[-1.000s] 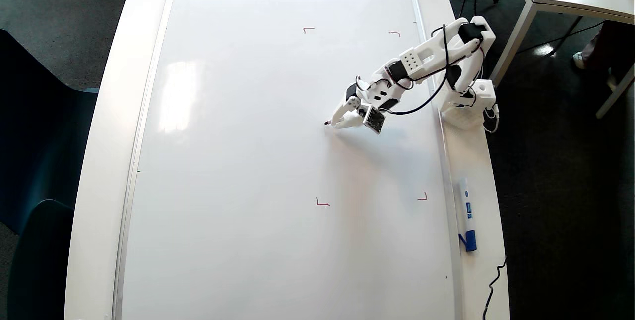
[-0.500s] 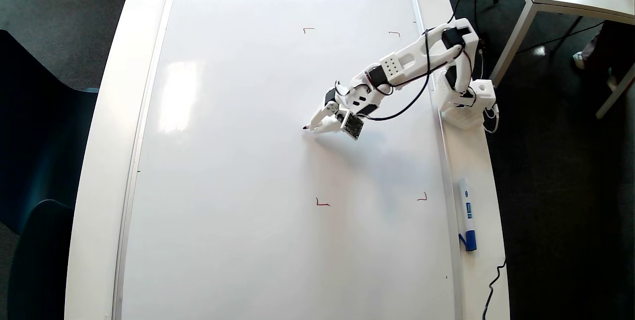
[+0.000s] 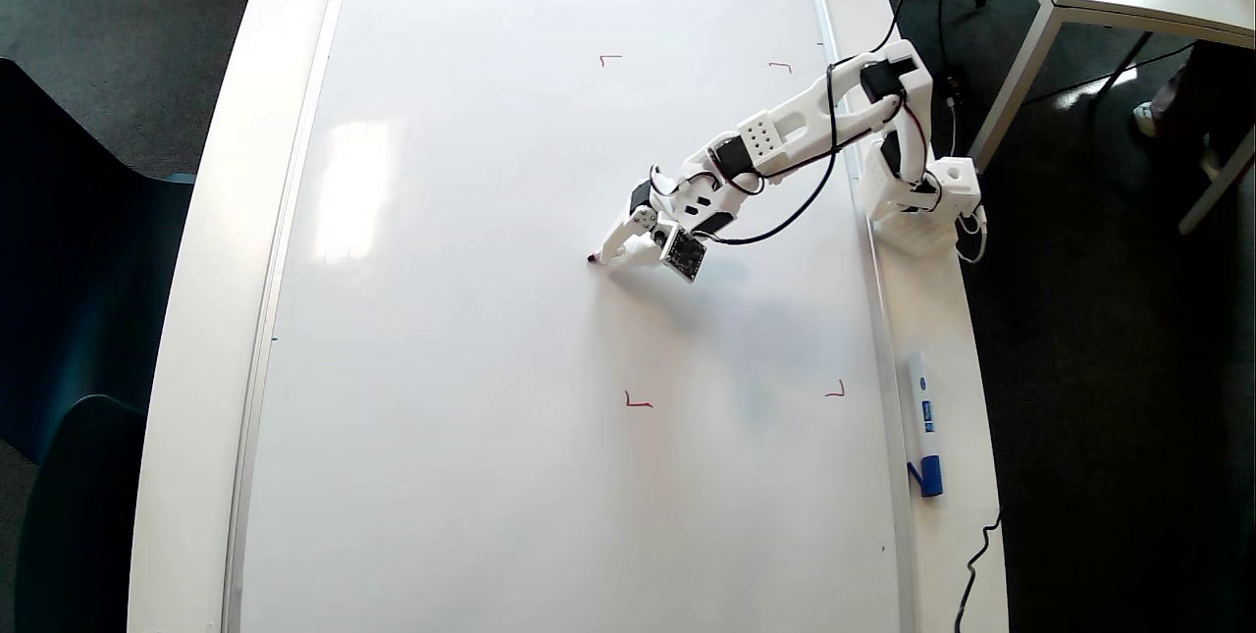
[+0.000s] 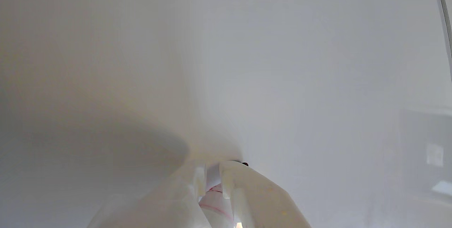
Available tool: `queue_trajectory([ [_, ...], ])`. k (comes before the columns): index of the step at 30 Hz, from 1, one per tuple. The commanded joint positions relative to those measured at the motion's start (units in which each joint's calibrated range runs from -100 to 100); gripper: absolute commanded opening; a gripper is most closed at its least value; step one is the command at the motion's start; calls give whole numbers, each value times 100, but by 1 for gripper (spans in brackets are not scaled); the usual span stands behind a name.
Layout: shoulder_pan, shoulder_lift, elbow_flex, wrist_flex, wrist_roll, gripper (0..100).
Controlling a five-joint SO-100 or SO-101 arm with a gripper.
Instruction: Draw on a whiteboard a robot head using a pen attached to the gripper
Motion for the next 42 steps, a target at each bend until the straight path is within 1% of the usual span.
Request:
queue_trajectory([
  [1,32,-90,-161,0,-29,1],
  [8,-4,-350,230,9,-29,1],
  [28,-196,-2899,3271,9,-39,1],
  [34,-196,-3545,3789,548,-50,1],
  [37,-196,-3922,4025,852,-222,1],
  [42,-196,-4358,4270,1338,-232,1],
])
